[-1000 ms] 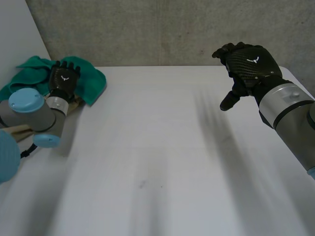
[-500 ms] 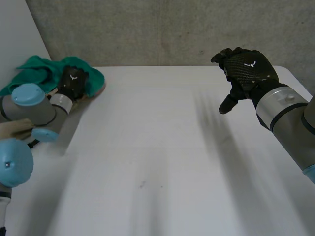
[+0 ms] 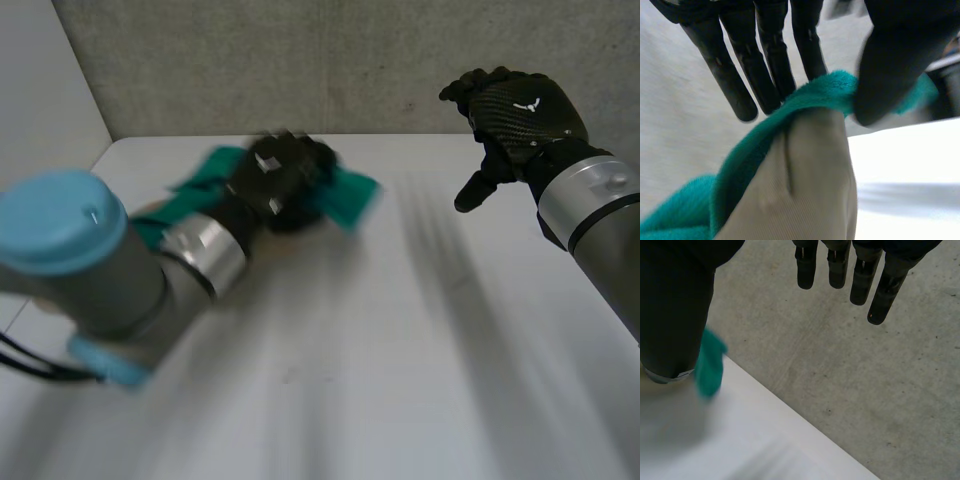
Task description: Fold the laundry.
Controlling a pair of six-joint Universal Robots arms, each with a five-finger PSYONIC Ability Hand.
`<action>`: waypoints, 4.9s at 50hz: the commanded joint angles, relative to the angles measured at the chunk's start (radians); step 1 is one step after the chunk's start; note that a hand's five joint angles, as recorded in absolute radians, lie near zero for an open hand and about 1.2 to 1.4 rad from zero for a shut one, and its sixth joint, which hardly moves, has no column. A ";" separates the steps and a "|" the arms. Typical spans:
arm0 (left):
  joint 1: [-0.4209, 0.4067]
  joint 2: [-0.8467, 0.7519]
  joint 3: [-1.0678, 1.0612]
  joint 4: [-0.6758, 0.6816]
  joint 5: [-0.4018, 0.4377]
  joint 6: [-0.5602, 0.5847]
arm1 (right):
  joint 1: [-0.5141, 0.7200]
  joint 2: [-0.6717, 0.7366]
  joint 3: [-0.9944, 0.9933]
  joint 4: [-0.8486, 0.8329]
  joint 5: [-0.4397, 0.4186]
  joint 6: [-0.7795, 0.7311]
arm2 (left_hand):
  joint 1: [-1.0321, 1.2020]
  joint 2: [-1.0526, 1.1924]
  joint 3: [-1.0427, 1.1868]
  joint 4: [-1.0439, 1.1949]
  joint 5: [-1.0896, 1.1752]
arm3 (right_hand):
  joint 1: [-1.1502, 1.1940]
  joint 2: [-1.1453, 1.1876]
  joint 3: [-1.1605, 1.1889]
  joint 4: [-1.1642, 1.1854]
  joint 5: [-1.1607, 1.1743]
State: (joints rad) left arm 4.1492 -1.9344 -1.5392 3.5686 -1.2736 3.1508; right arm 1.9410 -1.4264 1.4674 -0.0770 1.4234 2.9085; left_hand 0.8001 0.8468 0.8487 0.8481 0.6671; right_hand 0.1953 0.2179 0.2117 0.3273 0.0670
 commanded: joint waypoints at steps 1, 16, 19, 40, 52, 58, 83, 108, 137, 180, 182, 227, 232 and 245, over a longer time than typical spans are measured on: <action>-0.116 0.055 -0.124 -0.024 0.023 -0.161 | -0.005 -0.006 0.002 0.002 0.000 0.000 | -0.626 -0.672 -0.674 -0.674 -0.667 | -0.021 -0.043 -0.037 -0.153 -0.067; 0.232 0.130 -0.159 -0.086 -0.027 0.067 | 0.013 0.115 0.005 0.109 -0.012 -0.158 | -0.626 -0.672 -0.674 -0.674 -0.667 | -0.021 -0.043 -0.037 -0.153 -0.067; 0.273 0.158 -0.192 -0.129 -0.044 0.106 | 0.038 0.148 0.005 0.134 -0.012 -0.212 | -0.626 -0.672 -0.674 -0.674 -0.667 | -0.021 -0.043 -0.037 -0.153 -0.067; 0.351 0.000 -0.193 -0.143 -0.090 0.304 | 0.237 0.524 -0.289 -0.027 -0.041 -0.091 | -0.572 -0.619 -0.620 -0.620 -0.613 | -0.021 -0.043 -0.037 -0.153 -0.067; 0.396 -0.031 -0.136 -0.143 -0.176 0.374 | 0.326 0.813 -0.608 0.005 -0.089 -0.101 | -0.575 -0.622 -0.623 -0.623 -0.616 | -0.021 -0.043 -0.037 -0.153 -0.067; 0.408 0.029 -0.153 -0.151 -0.174 0.371 | 0.365 0.941 -0.769 0.037 -0.064 -0.162 | -0.584 -0.630 -0.632 -0.632 -0.625 | -0.021 -0.043 -0.037 -0.153 -0.067; 0.422 0.141 -0.176 -0.152 -0.142 0.273 | 0.202 0.413 -0.658 0.166 0.023 -0.293 | -0.616 -0.663 -0.665 -0.664 -0.658 | 1.201 1.178 1.185 1.069 1.155; 0.100 -0.035 -0.159 -0.152 0.014 0.259 | -0.114 -0.003 -0.165 0.131 -0.004 -0.291 | -0.584 -0.630 -0.632 -0.632 -0.625 | 1.201 1.178 1.185 1.069 1.155; -0.009 -0.291 0.051 -0.234 -0.136 0.439 | -0.123 0.000 0.068 0.046 -0.055 -0.293 | 0.017 -0.029 -0.031 -0.031 -0.024 | 1.201 1.178 1.185 1.069 1.155; 0.298 -0.107 0.111 0.323 -0.543 0.994 | -0.145 -0.005 0.074 0.036 -0.058 -0.291 | -0.626 -0.672 -0.674 -0.674 -0.667 | 1.201 1.178 1.185 1.069 1.155; 0.270 -0.107 0.102 0.314 -0.544 0.956 | -0.145 -0.005 0.074 0.036 -0.058 -0.291 | -0.626 -0.672 -0.674 -0.674 -0.667 | 1.201 1.178 1.185 1.069 1.155; 0.515 -0.551 0.488 0.040 -0.596 1.015 | -0.143 -0.003 0.099 0.032 -0.058 -0.296 | 0.596 0.549 0.548 0.548 0.555 | 1.201 1.178 1.185 1.069 1.155; 0.522 -0.541 0.458 0.159 -0.601 1.100 | -0.137 -0.002 0.099 0.032 -0.057 -0.298 | 0.596 0.549 0.548 0.548 0.555 | 1.201 1.178 1.185 1.069 1.155; 0.378 -0.379 0.220 0.196 -0.549 0.921 | -0.134 0.003 0.099 0.034 -0.057 -0.299 | -0.616 -0.663 -0.665 -0.664 -0.658 | 1.201 1.178 1.185 1.069 1.155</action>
State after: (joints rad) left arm 4.6126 -2.3906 -1.2148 3.7763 -1.8447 4.1738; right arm 1.8071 -1.4251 1.5677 -0.0440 1.3667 2.6093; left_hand 0.2251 0.2389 0.2450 0.2385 0.0608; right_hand 0.9626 1.1675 1.1814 1.1876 0.9779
